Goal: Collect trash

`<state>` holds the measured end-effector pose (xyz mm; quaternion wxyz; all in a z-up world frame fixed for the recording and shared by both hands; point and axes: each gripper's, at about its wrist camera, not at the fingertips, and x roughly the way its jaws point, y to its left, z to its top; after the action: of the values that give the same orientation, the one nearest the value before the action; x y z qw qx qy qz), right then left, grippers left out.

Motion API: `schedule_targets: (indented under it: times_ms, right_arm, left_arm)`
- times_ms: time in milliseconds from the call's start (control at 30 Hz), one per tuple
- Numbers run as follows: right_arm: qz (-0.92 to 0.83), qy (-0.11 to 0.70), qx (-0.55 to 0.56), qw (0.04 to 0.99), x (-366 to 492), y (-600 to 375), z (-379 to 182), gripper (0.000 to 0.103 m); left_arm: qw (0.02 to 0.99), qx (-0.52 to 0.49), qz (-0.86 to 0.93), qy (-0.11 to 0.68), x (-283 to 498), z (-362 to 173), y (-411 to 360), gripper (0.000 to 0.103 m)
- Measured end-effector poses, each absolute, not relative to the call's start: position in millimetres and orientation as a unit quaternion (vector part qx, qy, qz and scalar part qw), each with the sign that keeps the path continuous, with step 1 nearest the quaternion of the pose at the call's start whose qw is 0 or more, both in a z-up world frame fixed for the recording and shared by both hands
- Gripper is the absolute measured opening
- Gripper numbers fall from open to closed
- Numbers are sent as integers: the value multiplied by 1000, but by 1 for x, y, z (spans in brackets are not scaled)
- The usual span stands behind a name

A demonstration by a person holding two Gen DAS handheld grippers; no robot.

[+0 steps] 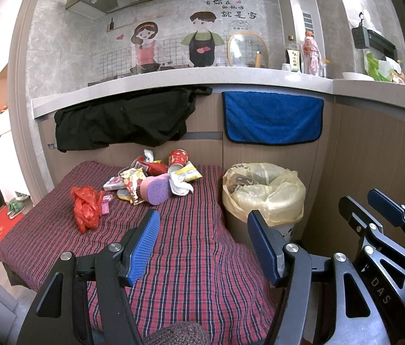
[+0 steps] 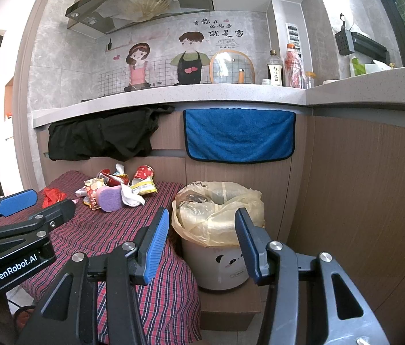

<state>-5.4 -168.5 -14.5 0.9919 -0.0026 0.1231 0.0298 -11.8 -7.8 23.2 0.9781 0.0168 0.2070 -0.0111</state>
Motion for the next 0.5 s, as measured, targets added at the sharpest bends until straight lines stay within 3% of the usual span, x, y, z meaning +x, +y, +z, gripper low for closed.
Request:
schedule_targets:
  times_ms: [500]
  right_arm:
    - [30,125,-3,992,-5,-169,-15,45]
  left_arm:
    - [978,17,-12,207,-13,26,-8,64]
